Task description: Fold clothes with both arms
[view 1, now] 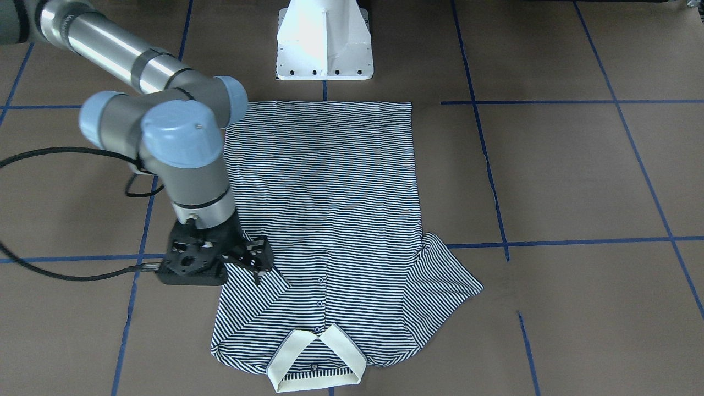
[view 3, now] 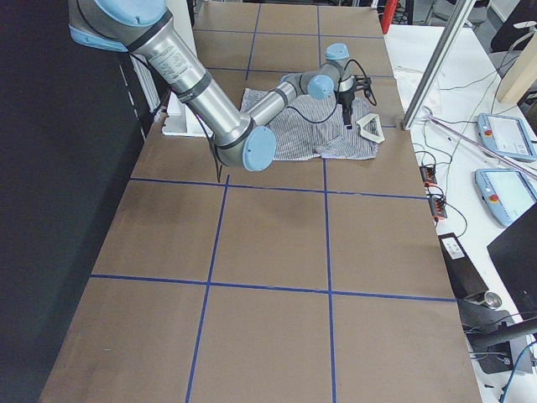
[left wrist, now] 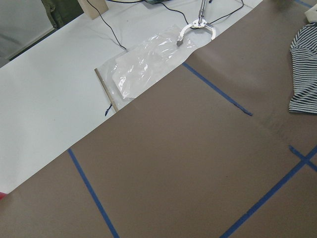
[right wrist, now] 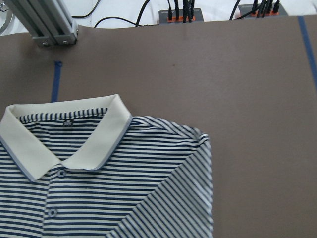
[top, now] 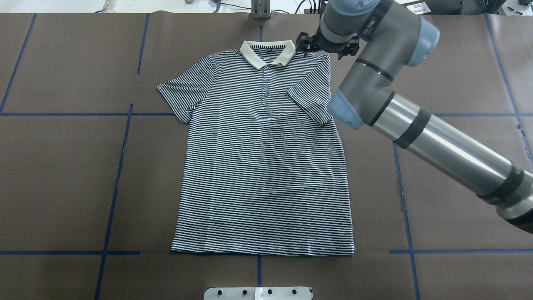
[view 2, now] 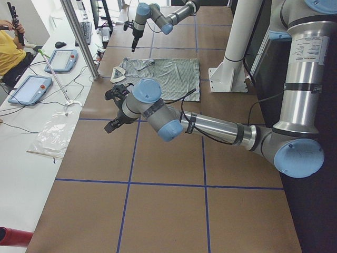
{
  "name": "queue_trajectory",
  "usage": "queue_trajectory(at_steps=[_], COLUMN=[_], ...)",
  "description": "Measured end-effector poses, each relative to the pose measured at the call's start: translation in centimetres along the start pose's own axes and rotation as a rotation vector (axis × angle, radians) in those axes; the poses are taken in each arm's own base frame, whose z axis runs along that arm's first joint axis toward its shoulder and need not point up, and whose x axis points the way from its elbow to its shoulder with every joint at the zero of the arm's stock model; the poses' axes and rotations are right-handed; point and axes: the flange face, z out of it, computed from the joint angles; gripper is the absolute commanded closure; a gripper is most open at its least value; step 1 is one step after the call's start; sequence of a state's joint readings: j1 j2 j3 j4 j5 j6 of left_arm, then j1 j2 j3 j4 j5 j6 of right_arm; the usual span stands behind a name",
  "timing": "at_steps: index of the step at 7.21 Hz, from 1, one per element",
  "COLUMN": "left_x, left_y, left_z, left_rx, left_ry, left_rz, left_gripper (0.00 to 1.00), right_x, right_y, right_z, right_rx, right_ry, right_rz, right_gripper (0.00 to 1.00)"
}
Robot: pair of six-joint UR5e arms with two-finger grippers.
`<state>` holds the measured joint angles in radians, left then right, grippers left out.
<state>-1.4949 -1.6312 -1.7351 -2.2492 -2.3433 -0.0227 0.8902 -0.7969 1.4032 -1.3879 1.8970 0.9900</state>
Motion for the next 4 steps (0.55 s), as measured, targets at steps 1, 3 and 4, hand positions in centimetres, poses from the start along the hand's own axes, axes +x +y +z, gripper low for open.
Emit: queue_trajectory(at_steps=[1,3,4], left_x=[2.8,7.7,10.7], left_y=[-1.6,-5.2,-6.9], left_z=[2.5,6.9,9.8], left_rx=[-0.004,-0.001,-0.003], left_ry=[0.044,0.058,0.052], left_rz=[-0.086,-0.266,-0.363], left_gripper=[0.01,0.3,0.36], right_x=[6.6,21.0,27.6], right_y=[-1.9,-4.0,-4.0], right_z=[-2.3,-5.3,-6.4], right_rx=[-0.031,-0.086,-0.106], right_ry=[-0.032,-0.078,-0.1], right_rz=[-0.068,-0.212,-0.265], right_gripper=[0.0,0.0,0.0])
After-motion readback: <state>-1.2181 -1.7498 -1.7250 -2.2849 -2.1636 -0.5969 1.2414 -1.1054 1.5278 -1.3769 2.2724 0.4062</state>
